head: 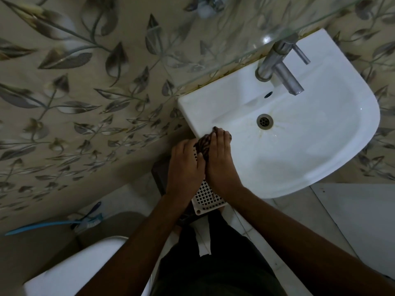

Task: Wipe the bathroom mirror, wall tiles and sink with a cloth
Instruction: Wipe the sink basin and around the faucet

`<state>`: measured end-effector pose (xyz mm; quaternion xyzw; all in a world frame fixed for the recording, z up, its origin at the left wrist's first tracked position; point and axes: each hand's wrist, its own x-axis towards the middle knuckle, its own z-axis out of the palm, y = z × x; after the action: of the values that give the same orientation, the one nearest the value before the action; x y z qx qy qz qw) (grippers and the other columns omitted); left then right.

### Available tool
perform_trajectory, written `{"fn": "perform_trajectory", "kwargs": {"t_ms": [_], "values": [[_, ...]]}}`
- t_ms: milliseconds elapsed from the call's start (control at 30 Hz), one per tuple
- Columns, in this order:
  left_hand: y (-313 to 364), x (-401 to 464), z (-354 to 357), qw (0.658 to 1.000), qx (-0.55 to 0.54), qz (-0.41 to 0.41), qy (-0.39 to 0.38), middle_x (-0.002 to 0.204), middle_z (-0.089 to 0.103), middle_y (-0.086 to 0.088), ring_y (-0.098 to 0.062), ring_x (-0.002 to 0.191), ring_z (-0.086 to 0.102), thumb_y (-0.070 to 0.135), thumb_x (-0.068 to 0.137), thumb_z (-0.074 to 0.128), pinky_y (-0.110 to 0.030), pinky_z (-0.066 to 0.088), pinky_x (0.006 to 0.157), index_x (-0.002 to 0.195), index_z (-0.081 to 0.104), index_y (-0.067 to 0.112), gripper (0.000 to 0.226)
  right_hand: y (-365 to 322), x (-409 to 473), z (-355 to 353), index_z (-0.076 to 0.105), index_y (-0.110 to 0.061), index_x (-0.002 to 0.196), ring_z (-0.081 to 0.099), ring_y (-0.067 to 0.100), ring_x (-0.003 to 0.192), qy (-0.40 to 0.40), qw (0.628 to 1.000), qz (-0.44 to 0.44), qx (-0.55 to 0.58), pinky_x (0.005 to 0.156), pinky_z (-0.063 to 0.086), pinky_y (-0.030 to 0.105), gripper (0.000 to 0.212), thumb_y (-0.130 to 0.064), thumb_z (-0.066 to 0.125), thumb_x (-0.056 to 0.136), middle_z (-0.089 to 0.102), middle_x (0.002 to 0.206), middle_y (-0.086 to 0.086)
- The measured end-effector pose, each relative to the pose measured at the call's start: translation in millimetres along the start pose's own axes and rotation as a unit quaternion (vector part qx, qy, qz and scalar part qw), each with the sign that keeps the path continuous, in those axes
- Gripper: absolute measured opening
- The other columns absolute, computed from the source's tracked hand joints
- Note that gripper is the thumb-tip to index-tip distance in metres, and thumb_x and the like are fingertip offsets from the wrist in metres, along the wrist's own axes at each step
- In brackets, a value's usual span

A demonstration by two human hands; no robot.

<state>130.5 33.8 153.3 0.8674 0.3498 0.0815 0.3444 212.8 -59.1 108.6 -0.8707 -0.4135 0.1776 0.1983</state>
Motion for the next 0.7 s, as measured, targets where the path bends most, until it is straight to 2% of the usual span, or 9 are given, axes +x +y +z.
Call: {"fn": "perform_trajectory", "kwargs": {"t_ms": [167,267,367,400,467,533,567,633,700], "values": [[7.5,10.3,-12.7,0.998,-0.024,0.008,0.051,0.138,0.052,-0.009,-0.018,0.128,0.043,0.012,0.098,0.05,-0.034,0.038,0.11,0.139,0.051,0.011,0.041,-28.4,58.8,4.6,0.012,0.009,0.155,-0.002,0.048,0.152,0.035,0.997,0.067,-0.006,0.124,0.011,0.057,0.067,-0.029,0.029,0.103,0.005,0.163,0.033],[15.9,17.2,-19.0,0.998,-0.023,0.026,0.047,0.136,0.054,-0.007,-0.016,0.126,0.044,0.012,0.096,0.054,-0.023,0.032,0.107,0.138,0.053,0.013,0.041,-9.2,35.9,10.4,0.014,0.002,0.157,-0.005,0.041,0.154,0.022,0.998,0.028,-0.045,0.127,0.005,0.05,0.062,-0.032,0.024,0.106,0.008,0.165,0.026],[23.7,20.4,-14.1,0.998,-0.033,0.057,0.006,0.136,0.054,-0.003,0.003,0.119,0.036,0.012,0.097,0.053,-0.006,0.026,0.105,0.138,0.053,0.016,0.041,13.1,-4.9,-6.3,0.025,-0.003,0.156,0.003,0.034,0.156,0.003,1.0,0.012,0.014,0.127,0.01,0.045,0.059,-0.033,0.024,0.105,0.013,0.167,0.017],[26.0,21.4,-11.4,0.996,-0.038,0.08,-0.012,0.136,0.054,-0.002,0.007,0.117,0.032,0.011,0.097,0.052,-0.007,0.029,0.106,0.138,0.053,0.016,0.041,18.3,-20.2,-16.9,0.026,-0.006,0.156,0.006,0.031,0.156,-0.001,0.999,0.023,0.048,0.127,0.012,0.043,0.057,-0.031,0.029,0.105,0.015,0.167,0.013],[28.9,27.4,-5.8,0.99,-0.048,0.124,-0.043,0.133,0.054,-0.001,0.002,0.118,0.037,0.01,0.097,0.053,-0.022,0.039,0.105,0.138,0.053,0.015,0.042,28.2,-51.7,-42.6,0.031,-0.009,0.154,0.018,0.024,0.153,-0.031,0.992,0.058,0.106,0.125,0.018,0.036,0.055,-0.025,0.043,0.103,0.027,0.163,0.008],[32.3,35.3,0.6,0.986,-0.053,0.147,-0.058,0.129,0.056,0.002,-0.007,0.116,0.044,0.013,0.096,0.052,-0.027,0.041,0.101,0.137,0.054,0.016,0.041,58.5,-73.2,-63.3,0.049,-0.006,0.137,0.041,0.026,0.139,-0.072,0.993,0.069,0.069,0.115,0.03,0.028,0.046,-0.028,0.046,0.097,0.049,0.145,0.012],[35.6,39.3,4.6,0.985,-0.052,0.153,-0.065,0.127,0.057,0.002,-0.009,0.114,0.046,0.015,0.096,0.051,-0.026,0.041,0.1,0.136,0.054,0.017,0.04,75.5,-80.7,-73.3,0.057,-0.006,0.124,0.049,0.028,0.128,-0.089,0.993,0.073,0.031,0.109,0.037,0.03,0.043,-0.032,0.044,0.092,0.056,0.133,0.013],[42.4,44.9,13.3,0.98,-0.041,0.169,-0.091,0.124,0.059,0.002,-0.01,0.111,0.046,0.018,0.095,0.051,-0.028,0.042,0.098,0.134,0.056,0.017,0.04,108.8,-89.5,-82.8,0.064,-0.01,0.097,0.059,0.038,0.116,-0.11,0.99,0.052,-0.069,0.102,0.047,0.043,0.033,-0.032,0.042,0.087,0.064,0.114,0.018],[45.4,47.6,21.4,0.973,-0.028,0.192,-0.128,0.124,0.06,0.0,-0.012,0.112,0.047,0.021,0.094,0.051,-0.03,0.044,0.099,0.133,0.057,0.016,0.04,130.1,-82.6,-75.4,0.067,-0.01,0.079,0.064,0.049,0.111,-0.137,0.976,-0.01,-0.168,0.097,0.051,0.058,0.029,-0.023,0.042,0.086,0.069,0.105,0.028]]}}
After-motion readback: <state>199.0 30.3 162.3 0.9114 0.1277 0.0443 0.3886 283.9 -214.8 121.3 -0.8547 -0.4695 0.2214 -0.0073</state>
